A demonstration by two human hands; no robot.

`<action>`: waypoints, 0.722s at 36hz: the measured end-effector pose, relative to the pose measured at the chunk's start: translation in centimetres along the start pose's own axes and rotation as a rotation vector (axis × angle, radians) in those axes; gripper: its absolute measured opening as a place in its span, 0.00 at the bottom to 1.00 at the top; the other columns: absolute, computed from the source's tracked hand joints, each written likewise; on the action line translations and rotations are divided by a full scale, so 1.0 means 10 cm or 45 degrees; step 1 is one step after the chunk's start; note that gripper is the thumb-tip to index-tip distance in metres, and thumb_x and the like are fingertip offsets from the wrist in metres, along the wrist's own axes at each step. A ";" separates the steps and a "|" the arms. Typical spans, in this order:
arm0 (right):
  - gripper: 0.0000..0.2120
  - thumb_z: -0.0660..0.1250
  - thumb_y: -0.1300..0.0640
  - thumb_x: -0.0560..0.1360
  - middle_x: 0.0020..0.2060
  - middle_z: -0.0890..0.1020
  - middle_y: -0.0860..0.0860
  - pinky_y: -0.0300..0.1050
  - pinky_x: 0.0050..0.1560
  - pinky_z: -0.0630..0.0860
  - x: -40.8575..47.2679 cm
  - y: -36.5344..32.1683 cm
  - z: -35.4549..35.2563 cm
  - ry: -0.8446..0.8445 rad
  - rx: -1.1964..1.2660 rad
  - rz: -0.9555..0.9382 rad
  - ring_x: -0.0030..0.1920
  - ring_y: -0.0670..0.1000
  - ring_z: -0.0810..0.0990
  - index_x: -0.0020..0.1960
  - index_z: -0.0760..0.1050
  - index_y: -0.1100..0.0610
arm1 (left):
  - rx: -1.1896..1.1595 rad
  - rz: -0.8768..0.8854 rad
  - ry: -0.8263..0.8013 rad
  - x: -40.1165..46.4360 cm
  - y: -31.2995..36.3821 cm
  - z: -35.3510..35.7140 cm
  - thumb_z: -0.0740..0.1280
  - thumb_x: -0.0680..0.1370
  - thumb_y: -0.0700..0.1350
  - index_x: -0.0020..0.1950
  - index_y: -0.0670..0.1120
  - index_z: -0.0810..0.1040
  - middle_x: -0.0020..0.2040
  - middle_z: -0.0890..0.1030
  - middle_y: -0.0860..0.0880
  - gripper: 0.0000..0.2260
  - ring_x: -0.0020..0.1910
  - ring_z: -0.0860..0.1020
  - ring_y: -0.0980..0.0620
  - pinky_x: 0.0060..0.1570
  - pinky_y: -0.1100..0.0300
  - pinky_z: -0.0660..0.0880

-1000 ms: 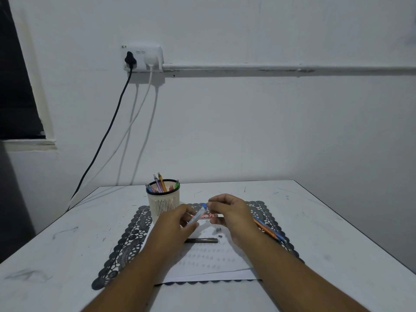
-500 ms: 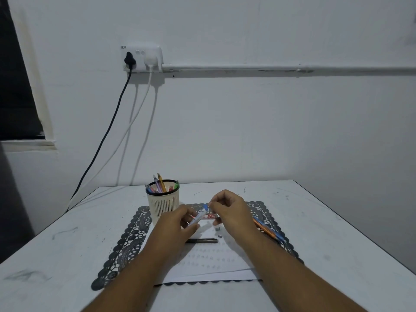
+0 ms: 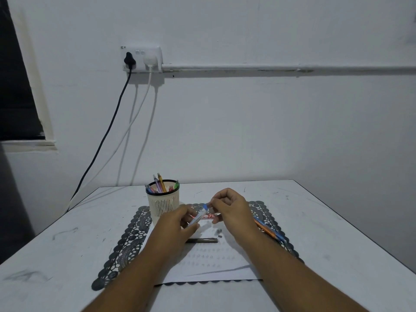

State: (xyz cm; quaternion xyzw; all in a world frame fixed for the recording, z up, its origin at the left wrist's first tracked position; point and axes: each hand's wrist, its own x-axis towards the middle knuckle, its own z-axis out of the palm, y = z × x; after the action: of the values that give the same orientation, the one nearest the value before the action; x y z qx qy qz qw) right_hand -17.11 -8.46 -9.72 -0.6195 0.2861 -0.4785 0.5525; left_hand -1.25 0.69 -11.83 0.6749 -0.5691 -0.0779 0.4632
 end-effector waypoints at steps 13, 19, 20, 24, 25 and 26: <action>0.07 0.68 0.70 0.78 0.39 0.85 0.61 0.49 0.41 0.84 0.02 -0.02 -0.04 -0.005 0.205 0.091 0.34 0.55 0.84 0.54 0.81 0.64 | -0.002 0.034 -0.001 0.01 -0.03 0.01 0.77 0.75 0.42 0.51 0.55 0.82 0.42 0.83 0.55 0.09 0.43 0.80 0.60 0.41 0.63 0.79; 0.07 0.69 0.72 0.78 0.42 0.86 0.64 0.45 0.42 0.84 0.05 -0.01 -0.07 0.044 0.460 0.210 0.41 0.58 0.87 0.56 0.80 0.68 | -0.039 0.047 0.025 0.04 -0.06 0.04 0.76 0.75 0.41 0.52 0.56 0.81 0.42 0.83 0.54 0.12 0.41 0.81 0.59 0.40 0.63 0.79; 0.07 0.69 0.73 0.78 0.42 0.86 0.65 0.45 0.42 0.84 0.05 -0.01 -0.07 0.043 0.504 0.232 0.40 0.58 0.87 0.56 0.80 0.69 | -0.048 0.052 0.026 0.04 -0.07 0.04 0.76 0.75 0.40 0.53 0.56 0.81 0.42 0.83 0.54 0.13 0.41 0.81 0.58 0.40 0.63 0.79; 0.07 0.69 0.75 0.77 0.40 0.84 0.63 0.44 0.41 0.84 0.06 -0.01 -0.10 0.056 0.635 0.290 0.38 0.57 0.86 0.53 0.82 0.69 | -0.104 0.042 0.034 0.06 -0.10 0.07 0.76 0.75 0.40 0.64 0.59 0.77 0.47 0.82 0.55 0.21 0.42 0.83 0.55 0.42 0.54 0.84; 0.08 0.69 0.75 0.77 0.41 0.84 0.63 0.44 0.41 0.84 0.06 -0.01 -0.11 0.050 0.636 0.294 0.39 0.57 0.86 0.53 0.82 0.69 | -0.135 0.043 0.043 0.06 -0.10 0.08 0.76 0.76 0.39 0.66 0.59 0.76 0.48 0.82 0.54 0.24 0.42 0.83 0.54 0.42 0.52 0.84; 0.08 0.69 0.75 0.76 0.41 0.84 0.63 0.44 0.42 0.84 0.06 -0.01 -0.12 0.042 0.631 0.294 0.39 0.57 0.86 0.54 0.83 0.68 | -0.167 0.045 0.052 0.06 -0.09 0.09 0.76 0.76 0.38 0.68 0.58 0.76 0.49 0.81 0.54 0.25 0.43 0.84 0.53 0.42 0.51 0.84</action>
State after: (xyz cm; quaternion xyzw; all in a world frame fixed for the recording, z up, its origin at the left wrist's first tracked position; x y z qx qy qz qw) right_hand -17.95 -9.44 -9.59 -0.4208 0.2382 -0.4778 0.7334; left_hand -0.95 -0.37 -12.71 0.6344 -0.5649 -0.0932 0.5194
